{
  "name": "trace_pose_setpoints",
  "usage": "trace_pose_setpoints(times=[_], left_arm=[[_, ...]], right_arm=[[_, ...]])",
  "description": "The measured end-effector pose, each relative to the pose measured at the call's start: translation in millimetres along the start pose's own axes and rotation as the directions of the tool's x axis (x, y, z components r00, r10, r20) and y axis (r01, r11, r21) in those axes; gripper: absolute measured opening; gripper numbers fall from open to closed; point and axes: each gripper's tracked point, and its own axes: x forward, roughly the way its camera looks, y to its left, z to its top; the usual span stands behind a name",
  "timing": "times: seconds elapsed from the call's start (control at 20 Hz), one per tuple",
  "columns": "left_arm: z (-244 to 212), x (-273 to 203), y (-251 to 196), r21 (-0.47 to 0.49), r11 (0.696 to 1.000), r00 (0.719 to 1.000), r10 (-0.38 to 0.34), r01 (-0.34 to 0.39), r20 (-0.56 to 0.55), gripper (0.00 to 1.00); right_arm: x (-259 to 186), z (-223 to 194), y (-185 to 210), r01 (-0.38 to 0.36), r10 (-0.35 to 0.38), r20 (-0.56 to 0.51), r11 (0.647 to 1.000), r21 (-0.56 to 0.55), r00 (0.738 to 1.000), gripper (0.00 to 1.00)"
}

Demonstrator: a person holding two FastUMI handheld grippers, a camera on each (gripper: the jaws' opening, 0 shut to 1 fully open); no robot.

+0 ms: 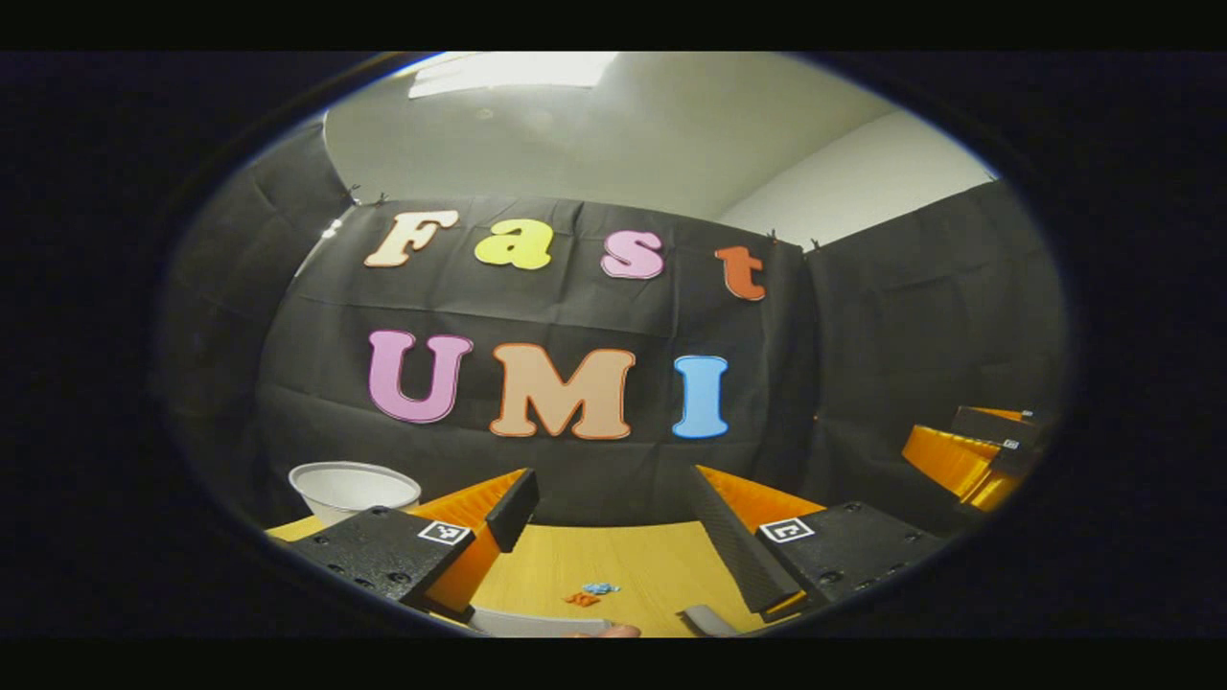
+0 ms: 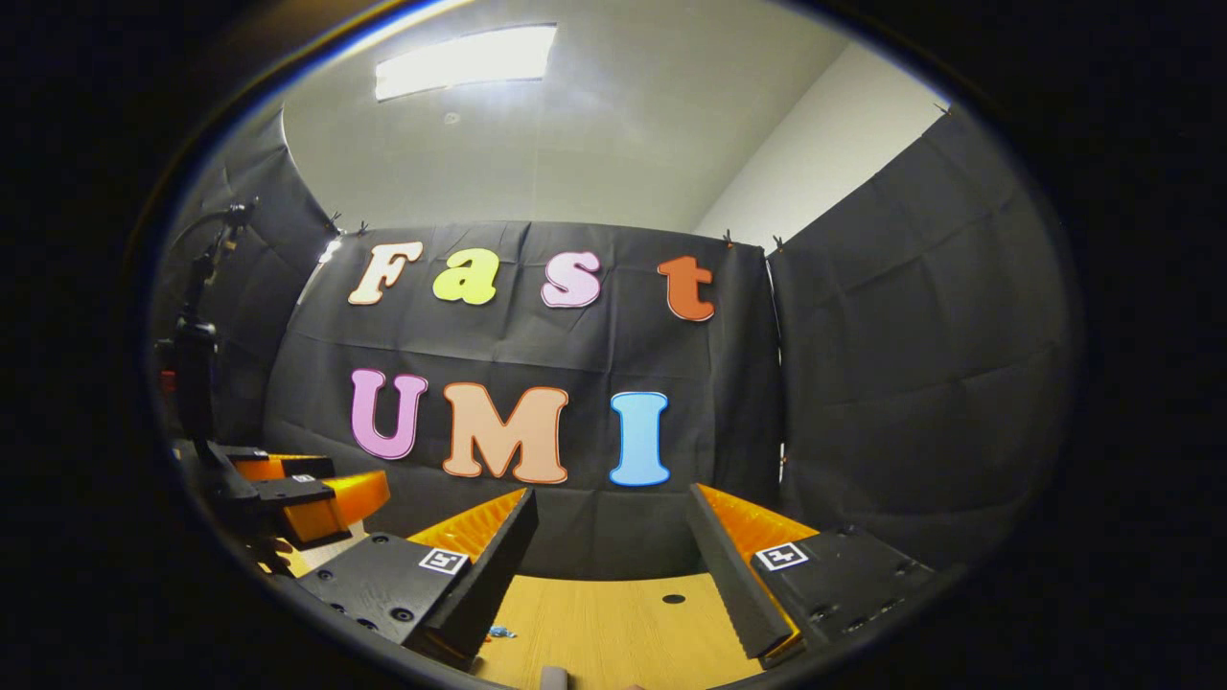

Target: Pick up the small broom and dustpan from the desktop, sweep the trash into the dustpan with the broom, and then empty the trash into the garbage bin.

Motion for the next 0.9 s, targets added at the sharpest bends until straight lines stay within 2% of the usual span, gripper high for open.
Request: trace_pose_setpoints(times=[0.4,0.9], left_arm=[[-1.2,2.5,3.5,-0.015,1.0,1.0,0.016,-0.016,0.0,0.94],[3.0,-4.3,11.2,0.034,0.998,0.998,0.06,-0.06,0.009,0.93]], right_arm=[[-0.6,-0.2,-0.1,-0.018,0.019,0.004,1.0,-0.025,1.0,0.92],[5.9,-5.2,-1.4,-0.039,0.039,-0.009,0.999,-0.002,0.999,0.92]])
